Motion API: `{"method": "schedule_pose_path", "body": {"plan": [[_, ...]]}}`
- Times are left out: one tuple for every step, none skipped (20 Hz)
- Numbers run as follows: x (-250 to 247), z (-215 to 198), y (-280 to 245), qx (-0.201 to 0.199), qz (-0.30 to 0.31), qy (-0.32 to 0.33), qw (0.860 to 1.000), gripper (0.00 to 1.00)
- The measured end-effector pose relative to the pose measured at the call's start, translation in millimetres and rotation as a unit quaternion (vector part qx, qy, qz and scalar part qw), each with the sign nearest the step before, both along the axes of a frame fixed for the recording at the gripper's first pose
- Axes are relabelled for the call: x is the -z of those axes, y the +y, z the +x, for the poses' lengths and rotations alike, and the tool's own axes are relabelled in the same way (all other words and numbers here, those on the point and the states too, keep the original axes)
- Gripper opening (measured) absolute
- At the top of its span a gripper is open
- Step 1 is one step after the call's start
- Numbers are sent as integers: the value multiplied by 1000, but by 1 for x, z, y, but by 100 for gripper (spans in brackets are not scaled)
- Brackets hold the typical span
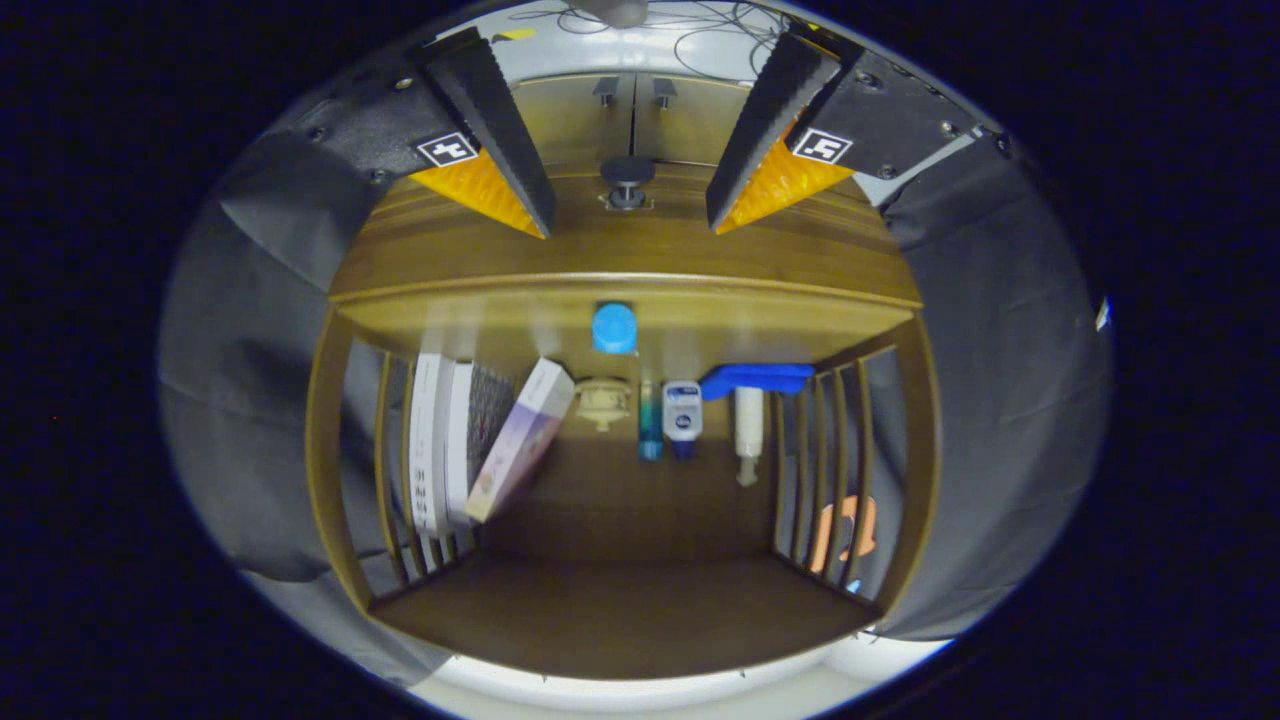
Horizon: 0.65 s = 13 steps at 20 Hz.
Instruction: Pull open the drawer, take out the items inside it, and place them on the countertop above the cabinet.
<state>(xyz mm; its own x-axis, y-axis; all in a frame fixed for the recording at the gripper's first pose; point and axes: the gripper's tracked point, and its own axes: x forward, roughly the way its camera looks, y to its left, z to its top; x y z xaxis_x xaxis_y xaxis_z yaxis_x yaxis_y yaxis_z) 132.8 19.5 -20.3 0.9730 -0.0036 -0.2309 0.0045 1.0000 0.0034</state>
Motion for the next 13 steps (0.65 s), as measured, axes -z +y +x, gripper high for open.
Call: {"method": "schedule_pose_path", "body": {"plan": [[-10,-17,2,-6,5,-8,1000,99],[-22,-33,4,-12,12,-20,1000,99],[-30,-48,4,-12,15,-31,999,99],[-39,-64,0,-10,15,-43,999,99],[-46,-78,-1,-9,17,-58,998,99],[-51,-92,-3,-7,18,-69,997,99],[-52,-105,-6,-4,18,-77,997,99],[-52,-117,-9,-2,17,-82,996,99],[-51,-129,-13,2,17,-90,996,99],[-50,-137,-17,8,17,-99,995,99],[-49,-146,-21,16,12,-107,994,99],[-48,-154,-25,21,2,-115,993,99],[-45,-162,-27,28,-8,-112,993,99]]}}
